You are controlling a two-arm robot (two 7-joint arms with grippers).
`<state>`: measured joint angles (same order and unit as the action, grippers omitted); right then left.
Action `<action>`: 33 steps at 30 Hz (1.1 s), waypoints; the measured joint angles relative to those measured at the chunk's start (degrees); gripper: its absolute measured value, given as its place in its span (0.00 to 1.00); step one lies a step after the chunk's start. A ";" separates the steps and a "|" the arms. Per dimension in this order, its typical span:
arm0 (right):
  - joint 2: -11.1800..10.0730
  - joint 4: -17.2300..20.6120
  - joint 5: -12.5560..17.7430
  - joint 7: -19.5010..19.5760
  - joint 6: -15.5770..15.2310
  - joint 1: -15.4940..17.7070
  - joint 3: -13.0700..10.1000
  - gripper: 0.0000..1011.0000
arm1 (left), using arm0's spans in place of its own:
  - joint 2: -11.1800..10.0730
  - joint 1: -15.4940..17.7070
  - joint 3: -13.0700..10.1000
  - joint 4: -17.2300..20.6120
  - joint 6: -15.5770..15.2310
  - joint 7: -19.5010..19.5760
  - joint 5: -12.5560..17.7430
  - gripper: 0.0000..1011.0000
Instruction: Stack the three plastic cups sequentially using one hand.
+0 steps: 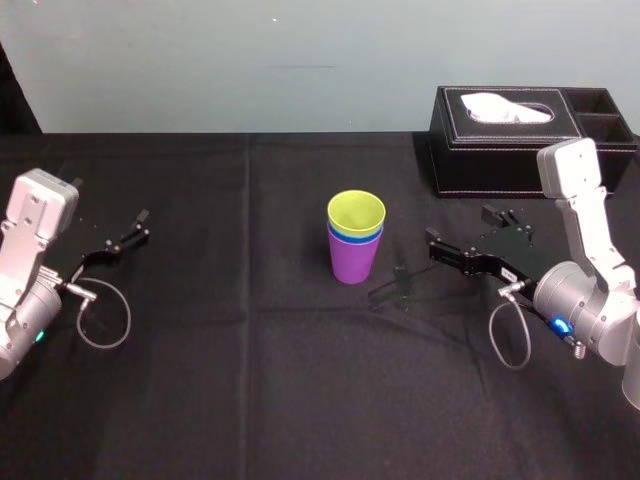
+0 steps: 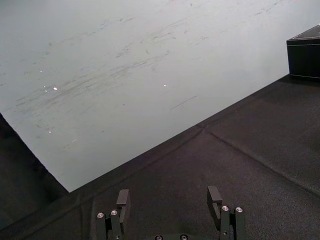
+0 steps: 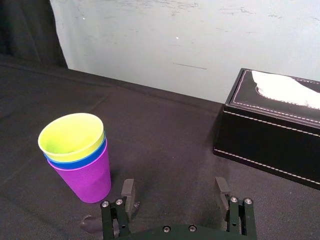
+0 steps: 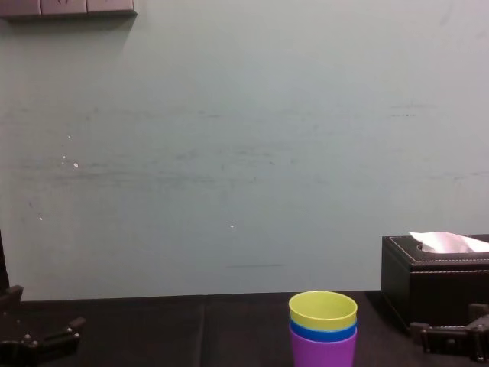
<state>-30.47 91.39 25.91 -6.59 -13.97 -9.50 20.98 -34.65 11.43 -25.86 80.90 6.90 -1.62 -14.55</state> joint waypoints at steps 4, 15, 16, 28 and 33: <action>0.00 0.00 0.00 0.00 0.00 0.00 0.00 0.99 | 0.00 0.00 0.00 0.00 0.00 0.00 0.00 1.00; 0.00 0.00 0.00 0.00 0.00 0.00 0.00 0.99 | 0.00 0.00 0.00 0.00 0.00 0.00 0.00 1.00; 0.00 0.00 0.00 0.00 0.00 0.00 0.00 0.99 | 0.00 0.00 0.00 0.00 0.00 0.00 0.00 1.00; 0.00 0.00 0.00 0.00 0.00 0.00 0.00 0.99 | 0.00 0.00 0.00 0.00 0.00 0.00 0.00 1.00; 0.00 0.00 0.00 0.00 0.00 0.00 0.00 0.99 | 0.00 0.00 0.00 0.00 0.00 0.00 0.00 1.00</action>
<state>-30.47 91.40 25.91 -6.59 -13.97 -9.51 20.98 -34.64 11.43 -25.86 80.90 6.90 -1.62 -14.55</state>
